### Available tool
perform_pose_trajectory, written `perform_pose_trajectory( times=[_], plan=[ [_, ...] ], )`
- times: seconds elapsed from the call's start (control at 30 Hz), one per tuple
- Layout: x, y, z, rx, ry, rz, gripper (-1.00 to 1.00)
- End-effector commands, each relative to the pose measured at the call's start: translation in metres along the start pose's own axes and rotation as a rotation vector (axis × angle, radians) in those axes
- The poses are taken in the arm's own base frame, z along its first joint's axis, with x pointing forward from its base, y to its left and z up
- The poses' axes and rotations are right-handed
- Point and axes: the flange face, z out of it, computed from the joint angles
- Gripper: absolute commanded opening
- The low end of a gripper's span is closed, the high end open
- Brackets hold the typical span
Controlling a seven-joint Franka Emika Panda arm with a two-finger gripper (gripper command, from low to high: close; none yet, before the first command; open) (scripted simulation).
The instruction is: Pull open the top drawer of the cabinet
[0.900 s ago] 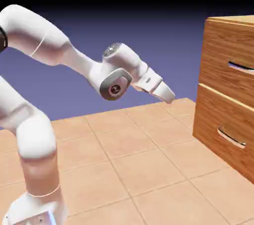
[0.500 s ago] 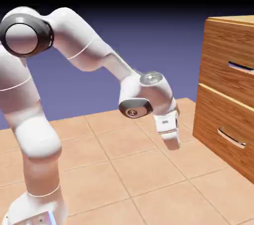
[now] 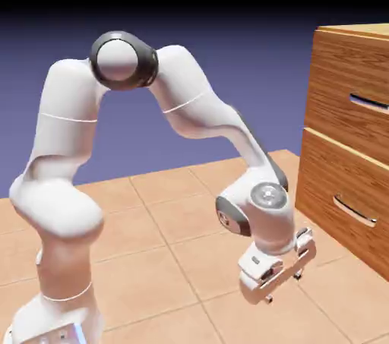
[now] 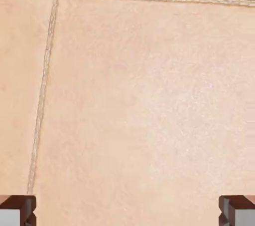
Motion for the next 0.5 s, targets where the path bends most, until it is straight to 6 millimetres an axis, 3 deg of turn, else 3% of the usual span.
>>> perform_pose_trajectory(
  times=[0.0,0.27,0.47],
  plan=[
    [0.006,-0.004,0.002,0.014,0.009,0.044,0.00],
    [0.038,-0.045,-0.005,0.211,0.039,0.326,0.00],
    [0.030,-0.083,-0.034,0.428,-0.016,0.437,0.00]
  ],
)
